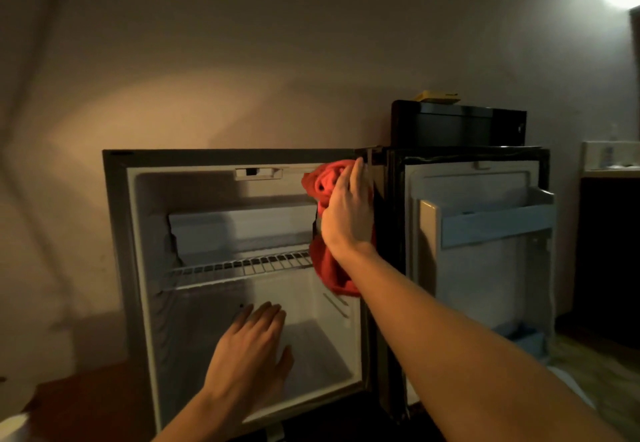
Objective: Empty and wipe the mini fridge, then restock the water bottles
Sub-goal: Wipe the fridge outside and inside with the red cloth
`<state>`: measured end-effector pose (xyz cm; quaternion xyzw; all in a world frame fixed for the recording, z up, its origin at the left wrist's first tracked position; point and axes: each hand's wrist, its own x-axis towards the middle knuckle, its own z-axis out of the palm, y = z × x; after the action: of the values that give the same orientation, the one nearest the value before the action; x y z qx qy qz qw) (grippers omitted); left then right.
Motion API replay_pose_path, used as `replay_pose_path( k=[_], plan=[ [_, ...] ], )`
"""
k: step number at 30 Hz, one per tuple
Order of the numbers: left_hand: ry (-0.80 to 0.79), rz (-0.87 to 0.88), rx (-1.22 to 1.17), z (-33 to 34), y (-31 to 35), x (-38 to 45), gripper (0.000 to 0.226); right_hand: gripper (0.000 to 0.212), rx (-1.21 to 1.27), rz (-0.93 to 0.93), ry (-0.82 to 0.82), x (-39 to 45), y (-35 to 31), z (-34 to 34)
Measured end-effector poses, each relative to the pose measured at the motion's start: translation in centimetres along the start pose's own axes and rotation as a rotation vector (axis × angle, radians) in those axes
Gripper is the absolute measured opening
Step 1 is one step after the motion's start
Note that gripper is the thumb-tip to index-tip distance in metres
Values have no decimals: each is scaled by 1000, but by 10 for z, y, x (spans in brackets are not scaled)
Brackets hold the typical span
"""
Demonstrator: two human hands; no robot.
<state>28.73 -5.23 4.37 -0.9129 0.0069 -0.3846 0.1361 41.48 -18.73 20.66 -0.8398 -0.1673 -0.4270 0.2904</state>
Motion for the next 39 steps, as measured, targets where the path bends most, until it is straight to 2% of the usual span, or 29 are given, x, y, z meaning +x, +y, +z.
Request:
replay_pose_path(
  k=[7,12,16,19,23,27,32,35,39],
  plan=[
    [-121,-14,-12,6,8,-13,65,85,-83,-62,-66,-30,14,22],
    [-120,6,-41,10,18,-24,59,66,56,130,-57,-90,25,40],
    [-120,-4,-59,10,22,-28,56,80,59,201,-140,-128,42,53],
    [-134,2,-65,11,24,-30,57,73,125,166,-187,-119,46,48],
    [-169,-19,-60,12,22,-29,58,69,149,116,-129,-87,42,33],
    [-210,-63,-57,12,20,-29,60,70,121,112,-145,-105,47,45],
    [-259,-82,-72,17,27,-44,47,75,79,199,-315,-171,65,76],
    [-258,-92,-87,22,30,-56,48,84,78,269,-454,-201,77,83],
    [-244,-111,-109,28,32,-67,50,70,133,456,-585,-220,85,80]
  ],
)
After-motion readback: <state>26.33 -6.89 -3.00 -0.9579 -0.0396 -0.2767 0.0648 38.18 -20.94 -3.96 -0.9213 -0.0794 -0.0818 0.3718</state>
